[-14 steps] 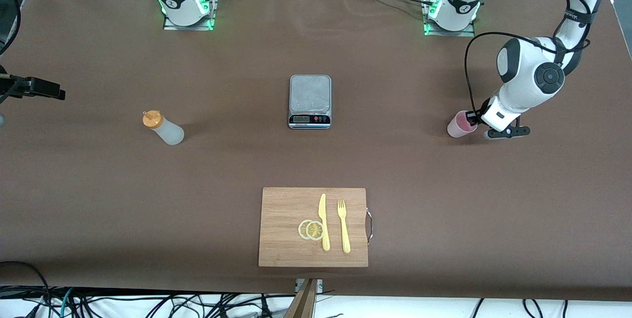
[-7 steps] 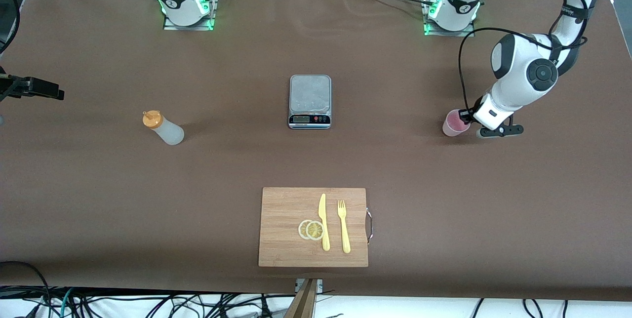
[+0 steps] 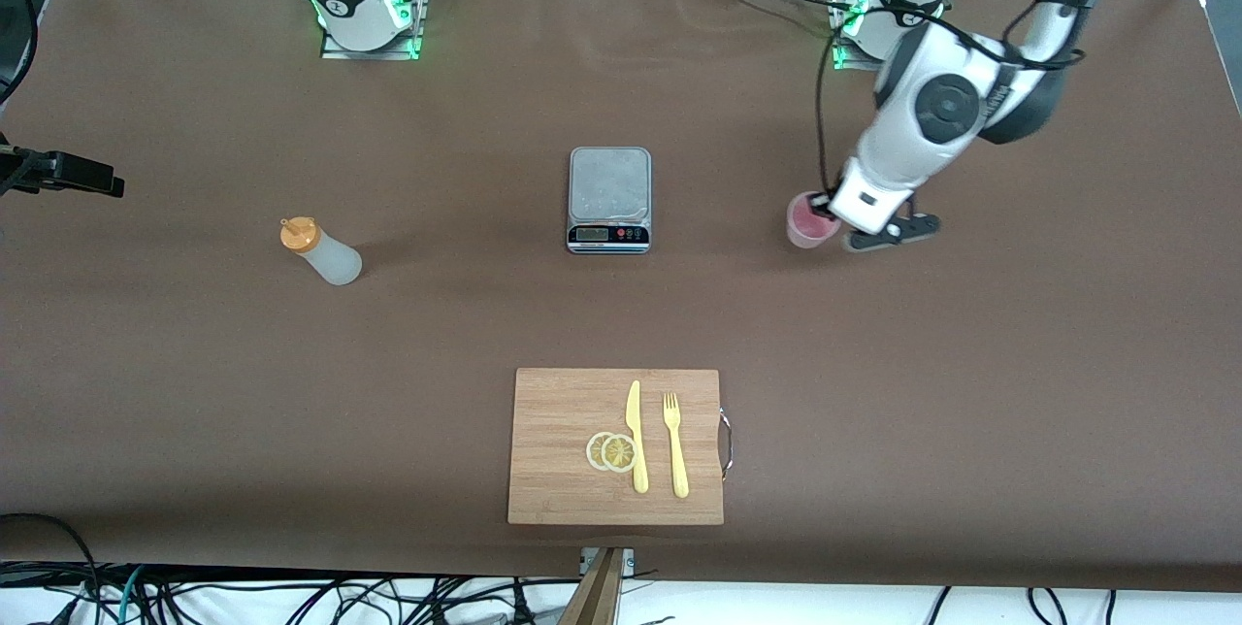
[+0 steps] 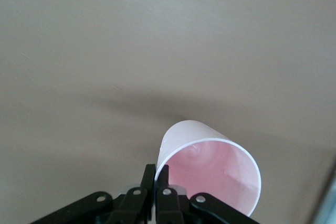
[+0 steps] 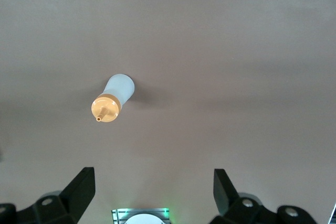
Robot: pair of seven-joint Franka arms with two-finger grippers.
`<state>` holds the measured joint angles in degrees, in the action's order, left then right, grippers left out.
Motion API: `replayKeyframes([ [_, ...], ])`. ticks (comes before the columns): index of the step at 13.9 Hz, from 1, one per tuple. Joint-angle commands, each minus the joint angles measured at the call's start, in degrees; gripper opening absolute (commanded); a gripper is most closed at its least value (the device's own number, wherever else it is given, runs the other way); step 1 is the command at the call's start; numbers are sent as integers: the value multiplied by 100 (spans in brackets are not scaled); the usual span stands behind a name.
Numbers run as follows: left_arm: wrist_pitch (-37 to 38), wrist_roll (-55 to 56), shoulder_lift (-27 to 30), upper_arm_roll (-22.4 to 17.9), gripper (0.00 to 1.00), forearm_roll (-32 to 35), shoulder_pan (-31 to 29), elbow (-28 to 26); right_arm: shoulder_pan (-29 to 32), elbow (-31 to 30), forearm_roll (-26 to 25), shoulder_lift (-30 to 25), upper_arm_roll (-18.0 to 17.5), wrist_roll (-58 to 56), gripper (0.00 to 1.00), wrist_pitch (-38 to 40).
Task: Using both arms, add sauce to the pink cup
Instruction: 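Carry the pink cup with the left gripper over the kitchen scale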
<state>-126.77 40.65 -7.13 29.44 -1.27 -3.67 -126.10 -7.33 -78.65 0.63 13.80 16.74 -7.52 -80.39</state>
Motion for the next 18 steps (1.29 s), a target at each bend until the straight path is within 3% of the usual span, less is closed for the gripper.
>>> replayKeyframes([
  [1, 127, 986, -578, 657, 0, 31, 76, 559, 39, 78, -1, 9, 13, -101, 100, 23],
  [3, 100, 1618, -859, 765, 0, 31, 557, 849, 48, 78, 7, 9, 13, -101, 100, 14],
  [6, 91, 2690, -1684, 721, 0, 101, 1463, 1717, 48, 78, 7, 9, 13, -101, 100, 23],
  [9, 83, 3455, -2274, 686, 0, 538, 2027, 2307, 48, 78, 7, 9, 13, -101, 100, 23],
  [11, 74, 3774, -2486, 686, 0, 934, 2160, 2458, 48, 78, 7, 9, 13, -101, 100, 14],
  [18, -92, 3784, -2689, 642, 0, 1024, 2178, 2564, 48, 87, -1, 9, 4, -92, 100, -3],
])
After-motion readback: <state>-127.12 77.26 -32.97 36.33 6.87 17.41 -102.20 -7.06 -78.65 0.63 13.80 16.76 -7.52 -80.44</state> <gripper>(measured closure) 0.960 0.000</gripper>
